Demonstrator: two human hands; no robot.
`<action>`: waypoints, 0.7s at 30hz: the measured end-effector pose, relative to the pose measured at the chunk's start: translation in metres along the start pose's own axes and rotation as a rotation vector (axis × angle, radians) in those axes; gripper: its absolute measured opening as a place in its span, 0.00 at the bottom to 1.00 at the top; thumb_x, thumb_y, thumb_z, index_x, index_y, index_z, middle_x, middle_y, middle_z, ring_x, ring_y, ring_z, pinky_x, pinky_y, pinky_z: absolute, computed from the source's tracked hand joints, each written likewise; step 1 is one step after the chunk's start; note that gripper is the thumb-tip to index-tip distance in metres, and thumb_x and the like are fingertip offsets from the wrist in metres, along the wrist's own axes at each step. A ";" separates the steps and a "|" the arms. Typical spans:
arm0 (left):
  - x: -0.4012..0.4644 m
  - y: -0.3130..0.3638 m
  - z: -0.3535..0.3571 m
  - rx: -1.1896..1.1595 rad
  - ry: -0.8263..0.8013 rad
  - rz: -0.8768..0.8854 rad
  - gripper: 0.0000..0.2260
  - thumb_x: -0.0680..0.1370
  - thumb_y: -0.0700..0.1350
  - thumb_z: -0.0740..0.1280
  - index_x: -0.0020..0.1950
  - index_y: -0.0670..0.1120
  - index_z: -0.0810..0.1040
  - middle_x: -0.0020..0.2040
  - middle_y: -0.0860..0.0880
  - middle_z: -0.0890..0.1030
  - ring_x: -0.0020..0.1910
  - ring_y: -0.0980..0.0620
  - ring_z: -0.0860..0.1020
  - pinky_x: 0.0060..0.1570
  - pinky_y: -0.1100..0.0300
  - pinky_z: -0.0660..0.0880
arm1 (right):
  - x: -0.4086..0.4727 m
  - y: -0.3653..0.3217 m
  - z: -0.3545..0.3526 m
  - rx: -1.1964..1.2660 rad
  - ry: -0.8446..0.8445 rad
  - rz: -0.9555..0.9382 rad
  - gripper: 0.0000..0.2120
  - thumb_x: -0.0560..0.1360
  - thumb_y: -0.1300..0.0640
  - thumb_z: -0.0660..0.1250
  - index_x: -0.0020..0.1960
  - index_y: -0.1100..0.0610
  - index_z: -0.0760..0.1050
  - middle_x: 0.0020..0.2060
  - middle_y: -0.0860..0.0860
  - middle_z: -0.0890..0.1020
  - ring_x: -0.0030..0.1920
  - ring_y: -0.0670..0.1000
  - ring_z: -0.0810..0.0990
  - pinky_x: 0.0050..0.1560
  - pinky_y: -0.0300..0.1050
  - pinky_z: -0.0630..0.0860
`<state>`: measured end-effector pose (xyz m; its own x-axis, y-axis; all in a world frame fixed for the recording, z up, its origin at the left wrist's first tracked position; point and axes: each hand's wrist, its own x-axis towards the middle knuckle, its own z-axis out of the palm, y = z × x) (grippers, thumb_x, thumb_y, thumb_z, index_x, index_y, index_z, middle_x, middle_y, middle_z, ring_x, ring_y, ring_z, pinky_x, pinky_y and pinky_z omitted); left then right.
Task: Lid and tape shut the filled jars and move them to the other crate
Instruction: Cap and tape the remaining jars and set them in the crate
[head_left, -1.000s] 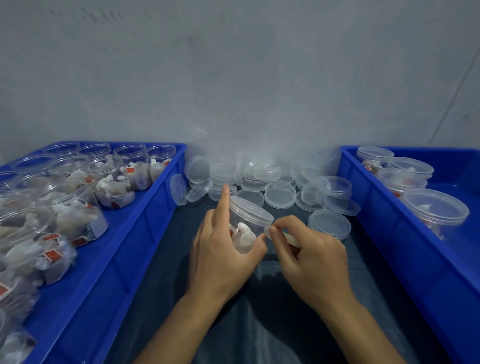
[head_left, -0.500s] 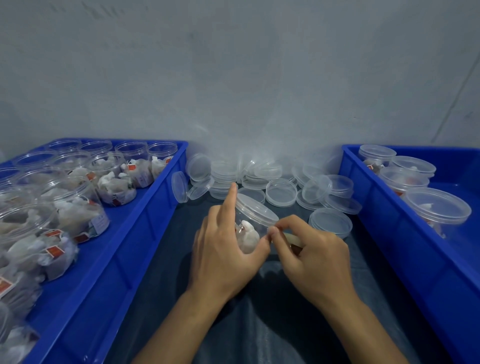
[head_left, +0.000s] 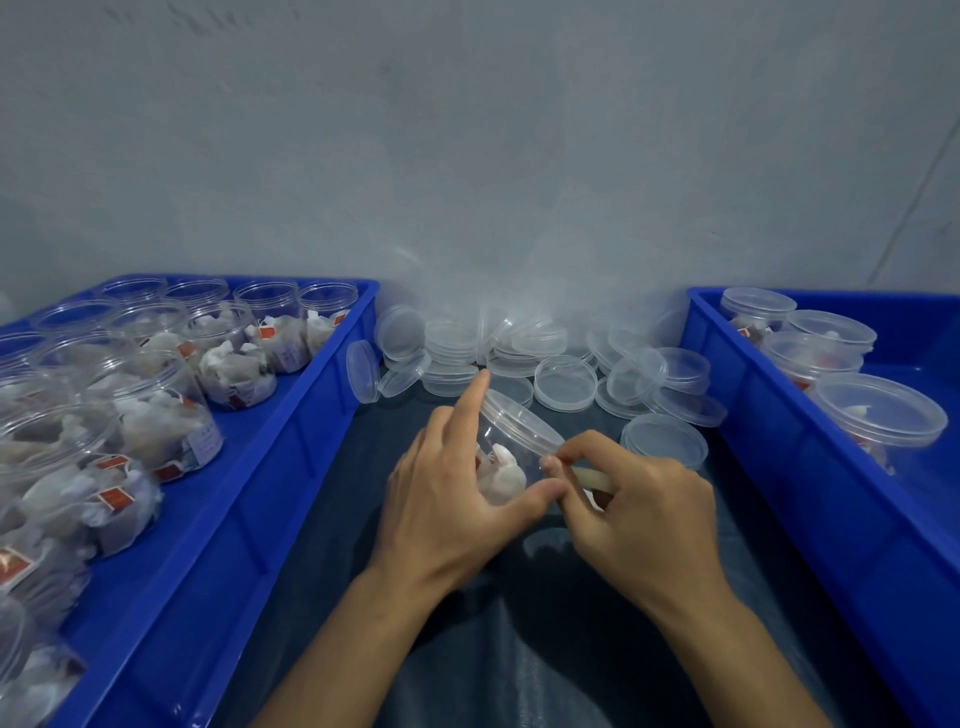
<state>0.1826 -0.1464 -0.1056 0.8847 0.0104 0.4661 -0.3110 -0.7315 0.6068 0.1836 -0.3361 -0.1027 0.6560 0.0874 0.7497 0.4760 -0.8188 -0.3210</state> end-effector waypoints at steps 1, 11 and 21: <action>0.000 0.000 0.000 -0.011 -0.001 -0.002 0.50 0.67 0.80 0.63 0.84 0.63 0.54 0.61 0.62 0.72 0.55 0.64 0.71 0.56 0.58 0.73 | 0.000 0.000 -0.001 -0.007 0.000 -0.008 0.11 0.76 0.39 0.66 0.45 0.45 0.78 0.25 0.43 0.76 0.27 0.48 0.77 0.27 0.44 0.71; 0.000 0.009 0.000 0.003 0.019 -0.007 0.42 0.71 0.78 0.59 0.83 0.62 0.59 0.65 0.59 0.77 0.59 0.55 0.78 0.59 0.51 0.77 | 0.002 0.001 -0.005 -0.064 0.012 -0.070 0.09 0.74 0.41 0.67 0.43 0.45 0.78 0.25 0.41 0.70 0.26 0.47 0.74 0.26 0.43 0.68; 0.002 0.007 0.006 -0.024 0.070 -0.055 0.34 0.76 0.75 0.55 0.79 0.64 0.61 0.68 0.57 0.78 0.62 0.52 0.79 0.57 0.52 0.75 | 0.002 -0.006 -0.005 -0.113 0.028 -0.144 0.14 0.79 0.40 0.69 0.41 0.48 0.78 0.25 0.44 0.77 0.26 0.49 0.75 0.26 0.43 0.66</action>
<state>0.1839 -0.1560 -0.1043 0.8744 0.0984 0.4751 -0.2718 -0.7118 0.6477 0.1793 -0.3343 -0.0960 0.5687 0.1939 0.7994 0.4938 -0.8577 -0.1432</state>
